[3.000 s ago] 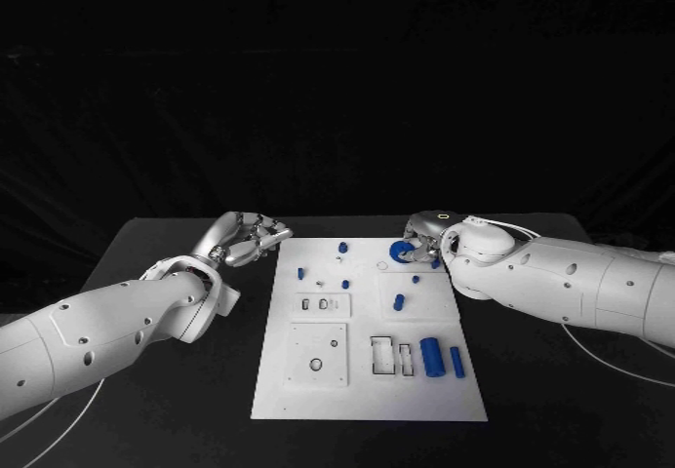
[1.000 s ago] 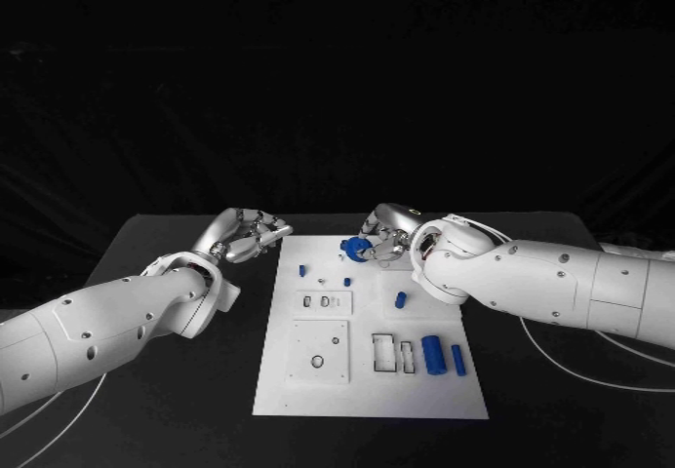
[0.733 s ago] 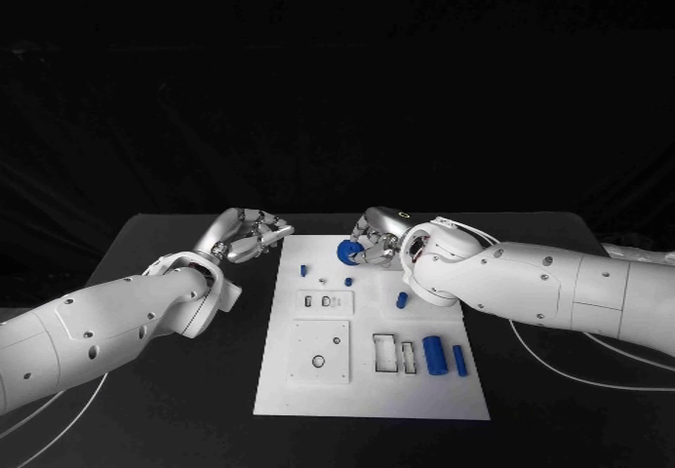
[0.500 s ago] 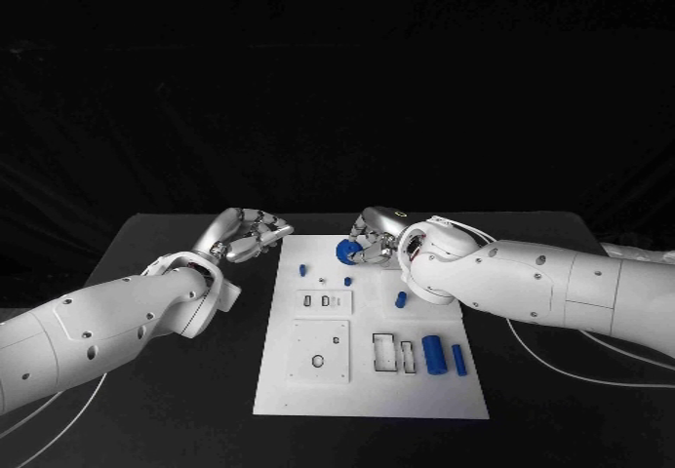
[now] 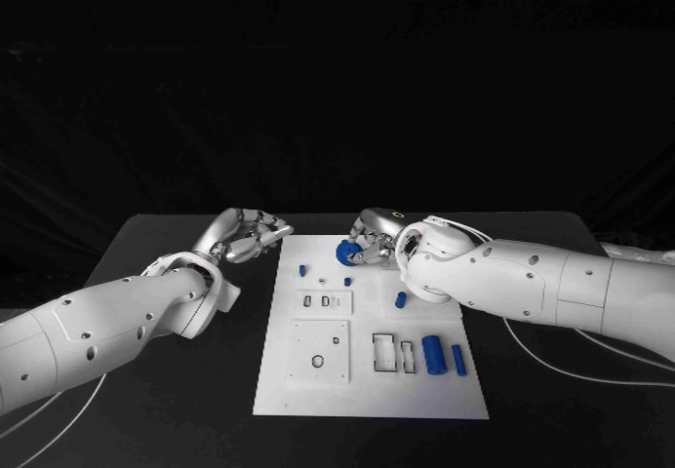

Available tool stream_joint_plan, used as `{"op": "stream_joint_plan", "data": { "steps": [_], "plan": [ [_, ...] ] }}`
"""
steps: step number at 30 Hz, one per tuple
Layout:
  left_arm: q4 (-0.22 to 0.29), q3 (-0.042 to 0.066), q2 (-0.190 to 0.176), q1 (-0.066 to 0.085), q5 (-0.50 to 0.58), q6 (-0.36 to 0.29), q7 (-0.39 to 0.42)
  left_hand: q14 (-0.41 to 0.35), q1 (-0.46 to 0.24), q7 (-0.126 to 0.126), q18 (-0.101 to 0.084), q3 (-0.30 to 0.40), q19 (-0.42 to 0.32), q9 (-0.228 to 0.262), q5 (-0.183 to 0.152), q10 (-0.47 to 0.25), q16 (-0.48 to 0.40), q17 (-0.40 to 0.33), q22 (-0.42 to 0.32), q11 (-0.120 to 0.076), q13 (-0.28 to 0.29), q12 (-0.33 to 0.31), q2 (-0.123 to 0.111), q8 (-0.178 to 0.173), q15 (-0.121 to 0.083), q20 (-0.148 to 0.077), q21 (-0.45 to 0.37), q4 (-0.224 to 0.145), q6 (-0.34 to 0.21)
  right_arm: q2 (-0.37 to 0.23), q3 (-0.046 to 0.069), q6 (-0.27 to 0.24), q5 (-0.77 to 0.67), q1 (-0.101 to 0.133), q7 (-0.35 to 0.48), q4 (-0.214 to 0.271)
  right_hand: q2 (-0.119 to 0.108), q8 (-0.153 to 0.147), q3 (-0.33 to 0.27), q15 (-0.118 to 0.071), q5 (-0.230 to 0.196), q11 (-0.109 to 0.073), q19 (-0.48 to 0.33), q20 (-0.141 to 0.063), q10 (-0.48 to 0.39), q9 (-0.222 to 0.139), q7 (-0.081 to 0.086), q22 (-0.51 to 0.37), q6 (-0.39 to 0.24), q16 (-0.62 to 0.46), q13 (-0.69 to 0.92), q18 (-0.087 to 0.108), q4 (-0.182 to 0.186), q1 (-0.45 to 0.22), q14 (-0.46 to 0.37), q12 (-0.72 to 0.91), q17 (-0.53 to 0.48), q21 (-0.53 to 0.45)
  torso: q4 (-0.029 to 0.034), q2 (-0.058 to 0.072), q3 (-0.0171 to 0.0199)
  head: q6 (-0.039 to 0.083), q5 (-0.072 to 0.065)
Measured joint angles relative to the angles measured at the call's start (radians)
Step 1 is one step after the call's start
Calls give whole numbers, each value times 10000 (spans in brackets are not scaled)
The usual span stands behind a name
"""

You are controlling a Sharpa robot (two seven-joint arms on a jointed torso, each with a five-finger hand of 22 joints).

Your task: Assemble the parts on the task board

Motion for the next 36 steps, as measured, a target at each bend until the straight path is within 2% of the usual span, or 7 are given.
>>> {"op": "stream_joint_plan", "data": {
  "steps": [16, 27, 36],
  "plan": [
    [186, 3, -121, 3, 0, -6, 1, 0, 0, 0, 0, 0, 37, -1, 0, 0, 0, 0, 1, 0, -9, 0, 0, 1, 0, -37, 0, 0, 0, 402, -1, 23, -84, -144, 96, -578, -3, -58, 0, 36, -20, 36, 0, 75, -37, 0, 37, -2, 37, 0, 0, 0, 0, -2, -36, 0, 0, 0, -2, 9, -6, -70, 31],
    [251, 4, -204, 4, 0, -24, -8, 0, 0, 0, 0, 0, 37, 8, 0, 0, 0, 0, 1, 0, -21, 0, 0, 1, 0, -37, 0, 0, 0, 689, 0, 38, -159, -230, 196, -1026, 65, -130, -2, 36, -271, 63, 1, 75, -10, 0, 31, -3, 41, 0, 0, 0, 1, -71, -36, 0, 7, 0, -3, -1, 2, -127, 115],
    [294, 5, -220, 5, -7, -82, -18, 0, 0, 0, 0, 0, 37, 6, 0, 0, 0, 0, 1, 0, -21, 0, 0, 1, 0, -37, 0, 0, 0, 903, 14, 79, -219, -260, 236, -1270, 76, -183, -4, 71, -349, 63, 1, 75, -10, 1, 30, -4, 41, 0, -1, 0, 0, -84, 0, 0, 6, 0, -8, -4, 2, -178, 81]
  ]
}}
